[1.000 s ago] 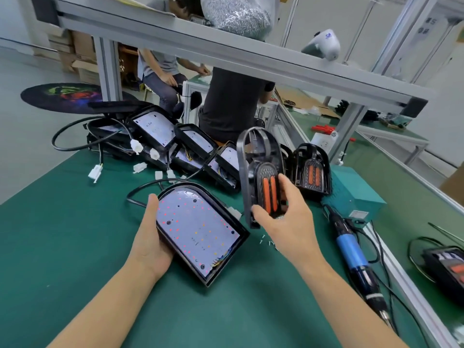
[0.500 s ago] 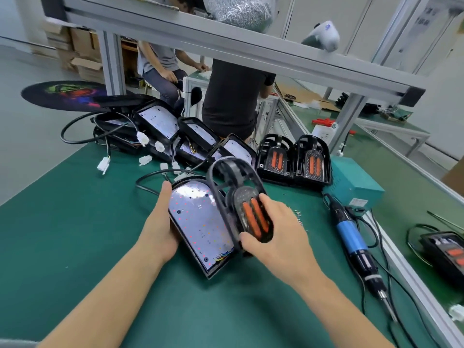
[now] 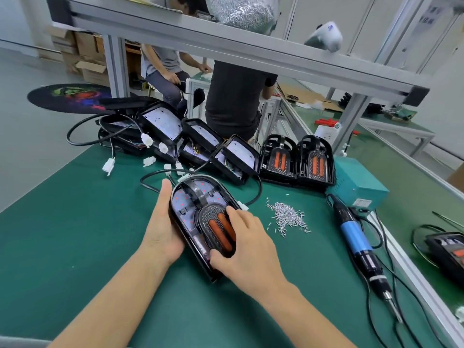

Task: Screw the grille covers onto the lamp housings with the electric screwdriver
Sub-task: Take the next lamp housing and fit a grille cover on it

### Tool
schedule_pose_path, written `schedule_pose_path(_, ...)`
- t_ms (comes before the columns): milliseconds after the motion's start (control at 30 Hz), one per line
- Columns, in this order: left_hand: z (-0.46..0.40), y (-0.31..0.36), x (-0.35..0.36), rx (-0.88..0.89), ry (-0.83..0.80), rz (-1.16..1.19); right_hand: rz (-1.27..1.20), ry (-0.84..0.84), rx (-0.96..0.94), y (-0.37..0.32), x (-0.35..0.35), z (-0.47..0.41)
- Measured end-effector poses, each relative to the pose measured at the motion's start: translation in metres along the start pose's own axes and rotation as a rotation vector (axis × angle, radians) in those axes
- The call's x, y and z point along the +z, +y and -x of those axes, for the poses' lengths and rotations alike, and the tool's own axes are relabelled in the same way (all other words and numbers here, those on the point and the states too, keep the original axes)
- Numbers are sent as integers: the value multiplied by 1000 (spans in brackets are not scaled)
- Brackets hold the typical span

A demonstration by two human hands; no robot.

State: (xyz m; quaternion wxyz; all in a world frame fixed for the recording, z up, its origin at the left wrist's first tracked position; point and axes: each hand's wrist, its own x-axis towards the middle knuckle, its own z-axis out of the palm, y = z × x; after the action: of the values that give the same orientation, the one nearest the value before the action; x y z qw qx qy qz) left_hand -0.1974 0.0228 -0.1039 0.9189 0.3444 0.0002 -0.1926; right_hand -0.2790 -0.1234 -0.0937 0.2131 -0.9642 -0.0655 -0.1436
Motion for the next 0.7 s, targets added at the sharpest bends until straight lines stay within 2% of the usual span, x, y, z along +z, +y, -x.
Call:
schedule_pose_path(333, -2, -1, 4, 23, 54, -70, -9, 28, 40, 6, 11, 5)
schedule_pose_path(500, -1, 1, 2, 40, 74, -45, 18, 145, -1, 11, 7, 3)
schedule_pose_path(700, -5, 4, -4, 27, 130, -136, -215, -130, 158, 25, 5, -2)
